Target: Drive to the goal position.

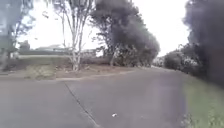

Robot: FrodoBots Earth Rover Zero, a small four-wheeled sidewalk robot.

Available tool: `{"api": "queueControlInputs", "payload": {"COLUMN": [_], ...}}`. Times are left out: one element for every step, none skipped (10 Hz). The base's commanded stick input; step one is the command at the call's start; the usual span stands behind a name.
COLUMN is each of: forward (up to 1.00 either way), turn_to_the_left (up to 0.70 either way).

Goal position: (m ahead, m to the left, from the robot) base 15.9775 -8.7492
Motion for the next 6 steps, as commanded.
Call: {"api": "queueControlInputs", "payload": {"forward": [1.0, 1.0, 1.0, 1.0, 1.0, 1.0], "turn_to_the_left": [0.0, 0.0, 0.0, 0.0, 0.0, 0.0]}}
